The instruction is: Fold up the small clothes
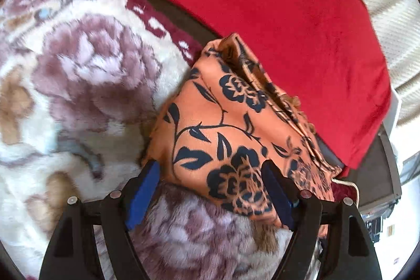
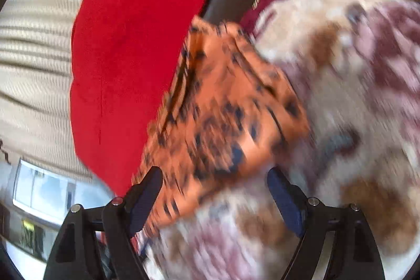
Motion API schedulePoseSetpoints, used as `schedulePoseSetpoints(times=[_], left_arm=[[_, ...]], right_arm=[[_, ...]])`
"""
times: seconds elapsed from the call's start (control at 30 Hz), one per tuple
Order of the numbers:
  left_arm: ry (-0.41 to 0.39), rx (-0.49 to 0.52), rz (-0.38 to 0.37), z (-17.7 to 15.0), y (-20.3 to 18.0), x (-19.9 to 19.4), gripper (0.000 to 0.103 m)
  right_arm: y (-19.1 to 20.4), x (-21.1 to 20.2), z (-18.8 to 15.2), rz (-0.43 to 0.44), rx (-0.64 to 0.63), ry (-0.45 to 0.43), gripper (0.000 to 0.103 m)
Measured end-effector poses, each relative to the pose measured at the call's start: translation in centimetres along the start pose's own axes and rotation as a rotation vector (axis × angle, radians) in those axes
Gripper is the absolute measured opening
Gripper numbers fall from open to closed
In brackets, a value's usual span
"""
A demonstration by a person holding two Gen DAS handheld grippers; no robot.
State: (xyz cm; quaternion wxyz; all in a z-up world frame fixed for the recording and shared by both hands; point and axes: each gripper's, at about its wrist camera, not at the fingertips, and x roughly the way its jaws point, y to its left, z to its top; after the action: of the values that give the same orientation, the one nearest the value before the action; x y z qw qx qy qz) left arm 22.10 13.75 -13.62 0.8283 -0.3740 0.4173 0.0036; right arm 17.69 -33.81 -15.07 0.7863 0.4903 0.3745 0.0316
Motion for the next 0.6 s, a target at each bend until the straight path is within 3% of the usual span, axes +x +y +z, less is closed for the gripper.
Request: schedulePoseSetpoints(times=[0.13,0.17,0.2,0.23,0.27,0.37,0.5,0.6], left_arm=[[0.014,0.007,0.028,1.1,-1.1,1.9,0.077],[0.018,0.006,0.042,1.6,-1.3,2.1,0.062],[0.027,0.006,0.066,2.1,-1.4,2.5,0.032],[0.054,-0.003,0.078,3.0,-1.0,2.8,0.020],[0.067,-0.007,0.073,3.4,-1.0,2.9,0.010],[0.027,0.056,0.084,4.4,-2.6,0.9,0.006],[-0.085,0.116,0.050,5.1,-5.3,-3.9,0.005],[-0.131,0.173,0.012,3.5,-6.4,-8.8,0.005]], right_arm=[[-0.2,1.6,2.0,-0.047,0.081,-0.067,0.083],[-0.2,1.9,2.4,-0.055,0.089,-0.073,0.083],[0.2,2.4,2.6,-0.083,0.069,-0.082,0.074],[0.6,2.8,3.0,-0.102,0.031,-0.076,0.034],[0.3,2.7,4.0,-0.113,0.017,-0.054,0.011],[2.1,3.2,4.6,-0.151,-0.061,-0.033,0.010],[7.4,-0.3,4.4,-0.098,-0.196,-0.073,0.009],[10.3,-3.3,3.0,-0.073,-0.265,-0.087,0.009]])
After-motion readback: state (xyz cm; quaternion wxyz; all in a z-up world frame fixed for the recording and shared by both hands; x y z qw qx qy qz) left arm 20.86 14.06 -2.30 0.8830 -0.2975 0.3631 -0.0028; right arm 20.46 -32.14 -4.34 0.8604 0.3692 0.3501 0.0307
